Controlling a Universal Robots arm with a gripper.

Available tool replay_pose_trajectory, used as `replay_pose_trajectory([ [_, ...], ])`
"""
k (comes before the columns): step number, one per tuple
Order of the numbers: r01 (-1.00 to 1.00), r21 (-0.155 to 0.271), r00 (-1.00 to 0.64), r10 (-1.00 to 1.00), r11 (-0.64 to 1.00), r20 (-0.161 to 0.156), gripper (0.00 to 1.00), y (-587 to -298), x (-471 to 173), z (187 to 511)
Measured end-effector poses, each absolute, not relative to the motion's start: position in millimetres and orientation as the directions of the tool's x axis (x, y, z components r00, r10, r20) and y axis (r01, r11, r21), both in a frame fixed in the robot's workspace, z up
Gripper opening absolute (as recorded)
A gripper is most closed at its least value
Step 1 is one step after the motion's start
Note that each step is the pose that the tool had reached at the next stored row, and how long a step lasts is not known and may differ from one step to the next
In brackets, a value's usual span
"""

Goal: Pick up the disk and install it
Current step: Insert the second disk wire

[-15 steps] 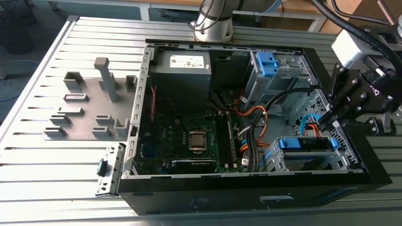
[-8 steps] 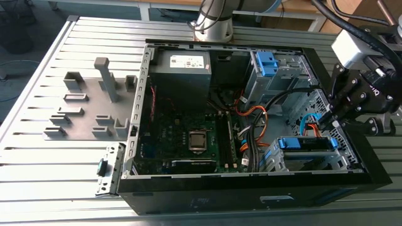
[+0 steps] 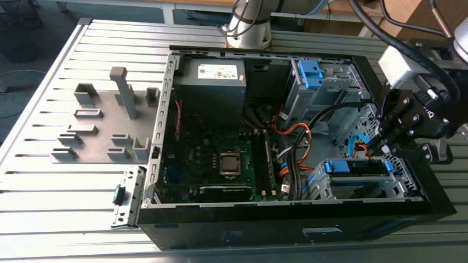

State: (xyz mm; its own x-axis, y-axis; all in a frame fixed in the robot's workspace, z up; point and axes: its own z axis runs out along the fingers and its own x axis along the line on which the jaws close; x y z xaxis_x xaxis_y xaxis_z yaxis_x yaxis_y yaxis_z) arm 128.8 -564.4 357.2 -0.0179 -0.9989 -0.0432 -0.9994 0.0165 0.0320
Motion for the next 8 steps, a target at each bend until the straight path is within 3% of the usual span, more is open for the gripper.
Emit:
replay_pose_trajectory([
  [8,-0.999,0.032,-0.018,-0.999,0.017,-0.043,0.16,-564,125,345],
])
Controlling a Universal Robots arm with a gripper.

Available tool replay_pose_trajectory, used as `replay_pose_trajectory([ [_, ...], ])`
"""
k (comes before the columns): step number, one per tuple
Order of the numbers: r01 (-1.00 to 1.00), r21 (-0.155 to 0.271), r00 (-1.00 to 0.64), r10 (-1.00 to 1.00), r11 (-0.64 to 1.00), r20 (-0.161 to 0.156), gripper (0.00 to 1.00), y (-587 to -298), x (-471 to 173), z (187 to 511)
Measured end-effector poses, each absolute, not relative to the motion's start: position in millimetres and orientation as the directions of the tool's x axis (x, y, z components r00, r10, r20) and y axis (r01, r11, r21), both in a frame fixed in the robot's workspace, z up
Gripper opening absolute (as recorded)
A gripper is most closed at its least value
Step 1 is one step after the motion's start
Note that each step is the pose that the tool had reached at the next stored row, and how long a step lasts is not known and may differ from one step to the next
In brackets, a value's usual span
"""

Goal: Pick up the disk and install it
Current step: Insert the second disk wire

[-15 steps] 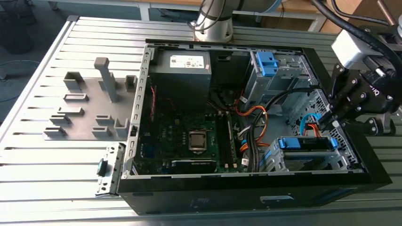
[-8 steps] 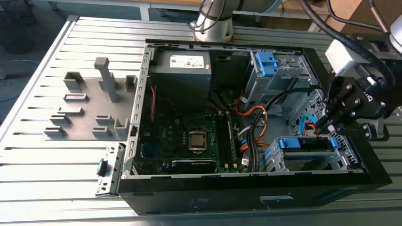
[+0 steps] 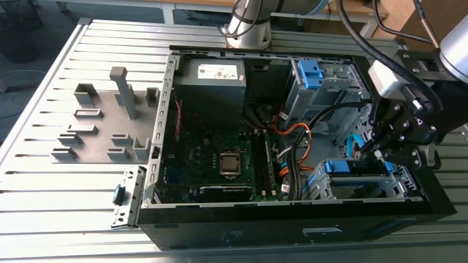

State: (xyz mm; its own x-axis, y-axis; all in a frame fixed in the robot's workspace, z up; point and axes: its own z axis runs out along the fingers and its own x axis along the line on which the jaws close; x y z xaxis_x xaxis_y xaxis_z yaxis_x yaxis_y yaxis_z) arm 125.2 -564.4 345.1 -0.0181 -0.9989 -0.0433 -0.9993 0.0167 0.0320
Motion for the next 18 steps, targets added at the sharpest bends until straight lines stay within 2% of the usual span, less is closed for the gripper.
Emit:
replay_pose_trajectory([
  [18,-0.999,0.032,-0.018,-0.999,0.017,-0.043,0.16,-565.3,128.4,335.4],
])
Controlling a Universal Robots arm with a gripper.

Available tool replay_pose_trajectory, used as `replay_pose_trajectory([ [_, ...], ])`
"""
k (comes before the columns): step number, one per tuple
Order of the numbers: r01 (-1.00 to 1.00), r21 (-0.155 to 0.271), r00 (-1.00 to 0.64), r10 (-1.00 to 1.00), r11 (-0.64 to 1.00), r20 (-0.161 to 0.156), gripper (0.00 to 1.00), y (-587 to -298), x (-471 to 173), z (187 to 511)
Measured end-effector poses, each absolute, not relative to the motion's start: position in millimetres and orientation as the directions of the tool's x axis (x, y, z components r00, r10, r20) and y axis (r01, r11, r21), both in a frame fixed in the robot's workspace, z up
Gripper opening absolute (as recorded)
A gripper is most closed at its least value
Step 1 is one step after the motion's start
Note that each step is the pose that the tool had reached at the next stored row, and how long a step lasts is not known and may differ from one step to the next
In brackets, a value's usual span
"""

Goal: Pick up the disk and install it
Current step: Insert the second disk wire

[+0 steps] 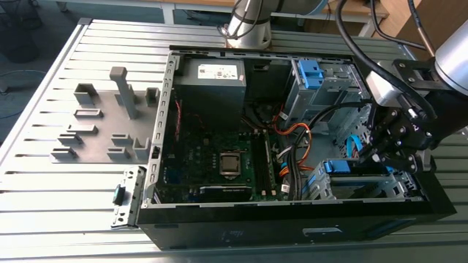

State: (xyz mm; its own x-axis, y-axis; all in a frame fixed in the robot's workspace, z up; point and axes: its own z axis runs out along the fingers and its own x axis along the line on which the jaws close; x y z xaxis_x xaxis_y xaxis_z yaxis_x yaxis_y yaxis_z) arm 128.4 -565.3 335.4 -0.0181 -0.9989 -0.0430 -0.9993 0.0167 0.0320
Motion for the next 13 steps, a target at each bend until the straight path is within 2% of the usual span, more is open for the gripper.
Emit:
replay_pose_trajectory([
  [13,-0.999,0.032,-0.018,-0.999,0.017,-0.041,0.16,-567.1,128.3,331.1],
])
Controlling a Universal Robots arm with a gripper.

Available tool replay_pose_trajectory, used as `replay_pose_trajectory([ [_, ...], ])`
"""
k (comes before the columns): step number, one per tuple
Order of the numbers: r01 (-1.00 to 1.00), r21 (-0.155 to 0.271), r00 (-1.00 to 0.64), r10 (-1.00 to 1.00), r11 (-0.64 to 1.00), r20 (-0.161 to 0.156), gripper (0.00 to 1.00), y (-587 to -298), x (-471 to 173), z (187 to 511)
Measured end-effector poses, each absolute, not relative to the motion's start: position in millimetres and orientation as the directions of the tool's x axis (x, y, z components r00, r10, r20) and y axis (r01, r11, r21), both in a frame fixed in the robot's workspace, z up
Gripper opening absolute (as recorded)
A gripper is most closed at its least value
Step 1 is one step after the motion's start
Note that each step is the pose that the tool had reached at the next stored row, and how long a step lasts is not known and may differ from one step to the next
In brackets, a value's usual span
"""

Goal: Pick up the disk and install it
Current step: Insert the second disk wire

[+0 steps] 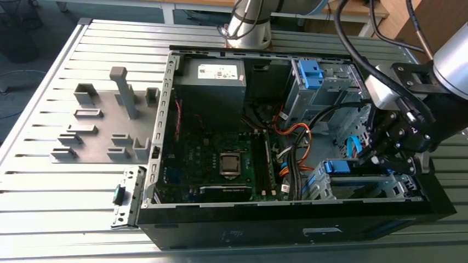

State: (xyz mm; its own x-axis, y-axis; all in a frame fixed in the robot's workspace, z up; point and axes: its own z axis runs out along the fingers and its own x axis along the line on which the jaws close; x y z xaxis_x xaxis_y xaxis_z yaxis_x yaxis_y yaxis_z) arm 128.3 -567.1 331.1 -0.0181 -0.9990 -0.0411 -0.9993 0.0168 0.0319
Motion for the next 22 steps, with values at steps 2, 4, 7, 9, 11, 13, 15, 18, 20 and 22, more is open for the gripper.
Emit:
replay_pose_trajectory([
  [2,-0.999,0.032,-0.018,-0.999,0.017,-0.041,0.16,-567,128,330],
  [4,-0.999,0.032,-0.018,-0.999,0.017,-0.042,0.16,-567,128,329],
  [7,-0.999,0.032,-0.018,-0.999,0.017,-0.042,0.16,-567,128,329],
  [9,-0.999,0.032,-0.018,-0.999,0.017,-0.042,0.16,-567,128,329],
  [11,-0.999,0.032,-0.018,-0.999,0.017,-0.043,0.17,-567,129,328],
  [13,-0.999,0.032,-0.018,-0.999,0.017,-0.042,0.3,-567,128,329],
  [15,-0.999,0.032,-0.018,-0.999,0.017,-0.041,0.3,-567,128,329],
  [18,-0.999,0.032,-0.018,-0.999,0.017,-0.042,0.3,-567,128,335],
  [20,-0.999,0.032,-0.018,-0.999,0.017,-0.042,0.3,-567,128,341],
  [22,-0.999,0.032,-0.018,-0.999,0.017,-0.043,0.3,-567,128,342],
])
